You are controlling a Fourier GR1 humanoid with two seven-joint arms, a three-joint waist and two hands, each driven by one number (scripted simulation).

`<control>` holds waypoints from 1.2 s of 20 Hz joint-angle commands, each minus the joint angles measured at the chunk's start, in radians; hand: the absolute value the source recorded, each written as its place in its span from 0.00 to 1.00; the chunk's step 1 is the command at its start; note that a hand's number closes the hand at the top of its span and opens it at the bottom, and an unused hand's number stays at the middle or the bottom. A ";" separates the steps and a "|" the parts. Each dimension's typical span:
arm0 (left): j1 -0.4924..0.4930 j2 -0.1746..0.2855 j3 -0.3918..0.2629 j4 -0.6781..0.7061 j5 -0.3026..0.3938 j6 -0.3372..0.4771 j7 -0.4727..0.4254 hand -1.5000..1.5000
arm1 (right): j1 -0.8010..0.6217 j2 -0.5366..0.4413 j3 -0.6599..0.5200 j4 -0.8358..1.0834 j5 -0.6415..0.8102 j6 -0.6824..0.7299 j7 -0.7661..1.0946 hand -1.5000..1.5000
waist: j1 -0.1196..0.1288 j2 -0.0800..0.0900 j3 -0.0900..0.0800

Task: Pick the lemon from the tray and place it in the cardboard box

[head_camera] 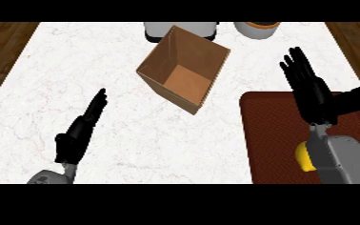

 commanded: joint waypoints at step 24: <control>-0.130 0.169 0.070 -0.189 -0.047 -0.119 0.038 0.50 | 0.862 -0.650 -0.224 -0.758 0.673 -0.092 0.363 0.00 | -0.017 0.007 0.004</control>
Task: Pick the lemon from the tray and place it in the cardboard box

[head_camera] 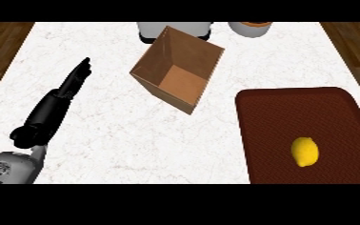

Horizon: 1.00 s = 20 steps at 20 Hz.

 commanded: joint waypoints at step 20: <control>-0.094 -0.119 -0.011 0.090 -0.084 -0.039 0.007 0.50 | -0.456 -0.003 0.601 -0.209 0.141 0.478 1.062 0.00 | 0.066 0.013 0.002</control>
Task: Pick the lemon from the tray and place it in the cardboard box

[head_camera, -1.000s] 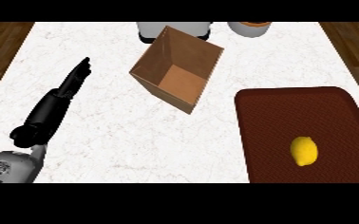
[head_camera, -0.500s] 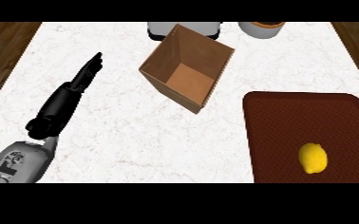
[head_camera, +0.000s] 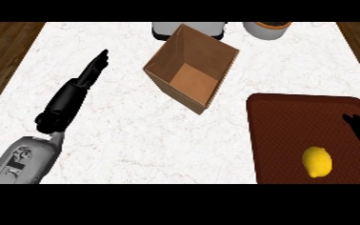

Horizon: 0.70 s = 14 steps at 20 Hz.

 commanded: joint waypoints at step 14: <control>0.068 -0.035 0.046 -0.092 -0.055 -0.022 0.061 0.50 | -0.146 0.219 0.184 0.225 0.237 0.067 0.128 0.00 | -0.029 -0.009 0.002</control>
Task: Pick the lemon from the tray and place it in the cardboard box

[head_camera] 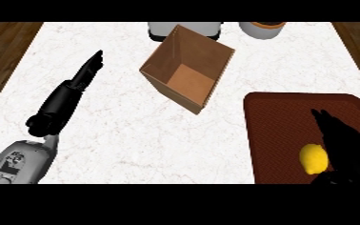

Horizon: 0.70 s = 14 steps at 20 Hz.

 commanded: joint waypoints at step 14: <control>0.028 -0.018 0.106 -0.042 -0.044 -0.086 0.039 0.50 | 0.017 0.132 -0.056 0.157 0.154 0.098 -0.014 0.00 | -0.009 -0.003 0.000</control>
